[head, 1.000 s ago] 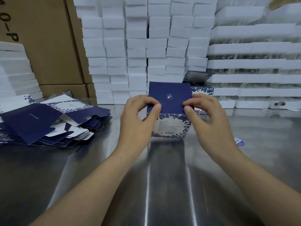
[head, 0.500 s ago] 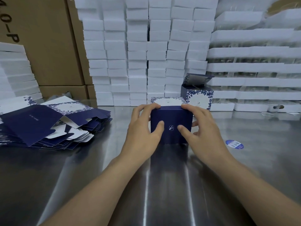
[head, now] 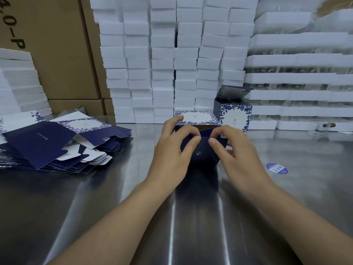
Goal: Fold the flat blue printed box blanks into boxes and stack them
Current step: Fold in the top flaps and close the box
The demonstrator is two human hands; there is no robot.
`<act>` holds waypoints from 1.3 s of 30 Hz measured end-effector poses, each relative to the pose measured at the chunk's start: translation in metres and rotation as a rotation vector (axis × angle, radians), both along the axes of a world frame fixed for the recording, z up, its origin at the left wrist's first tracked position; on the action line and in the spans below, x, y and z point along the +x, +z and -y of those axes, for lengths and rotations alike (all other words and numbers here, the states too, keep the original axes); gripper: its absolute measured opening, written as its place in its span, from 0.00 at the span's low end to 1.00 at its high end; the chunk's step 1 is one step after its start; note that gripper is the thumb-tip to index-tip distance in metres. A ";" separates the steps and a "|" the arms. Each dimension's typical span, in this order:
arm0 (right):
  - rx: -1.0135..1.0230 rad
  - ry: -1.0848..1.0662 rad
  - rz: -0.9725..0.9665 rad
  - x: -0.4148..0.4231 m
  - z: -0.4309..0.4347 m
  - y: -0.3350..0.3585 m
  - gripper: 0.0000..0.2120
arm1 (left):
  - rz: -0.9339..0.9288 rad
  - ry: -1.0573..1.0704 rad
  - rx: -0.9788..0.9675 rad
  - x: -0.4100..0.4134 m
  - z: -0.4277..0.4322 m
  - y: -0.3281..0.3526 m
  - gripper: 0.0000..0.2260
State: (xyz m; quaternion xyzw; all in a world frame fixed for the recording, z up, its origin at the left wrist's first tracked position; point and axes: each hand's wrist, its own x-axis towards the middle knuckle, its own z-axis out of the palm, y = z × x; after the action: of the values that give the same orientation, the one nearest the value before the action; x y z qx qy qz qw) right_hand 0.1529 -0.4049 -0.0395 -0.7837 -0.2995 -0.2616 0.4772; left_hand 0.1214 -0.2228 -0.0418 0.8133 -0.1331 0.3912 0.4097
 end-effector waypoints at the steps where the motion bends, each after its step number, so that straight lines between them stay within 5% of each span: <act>1: -0.019 -0.007 0.011 0.001 0.000 0.000 0.04 | -0.015 -0.006 -0.006 0.001 0.000 -0.001 0.03; 16: 0.067 -0.068 -0.043 0.005 0.001 -0.001 0.04 | -0.010 0.039 -0.074 0.001 -0.004 0.003 0.05; 22: 0.175 -0.037 -0.101 0.001 0.006 0.001 0.14 | -0.102 0.004 -0.205 0.000 -0.007 0.003 0.20; 33: 0.139 -0.081 -0.083 0.000 0.006 0.004 0.13 | -0.079 0.076 -0.235 -0.004 -0.005 0.009 0.12; 39: 0.171 -0.058 -0.099 0.000 0.005 0.006 0.19 | -0.058 0.052 -0.369 -0.005 -0.005 0.010 0.16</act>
State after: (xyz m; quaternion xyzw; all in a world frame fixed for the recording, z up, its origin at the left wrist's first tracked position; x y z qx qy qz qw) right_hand 0.1526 -0.4102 -0.0333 -0.7603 -0.2293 -0.2610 0.5488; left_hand 0.1168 -0.2179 -0.0317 0.7385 -0.0261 0.3959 0.5451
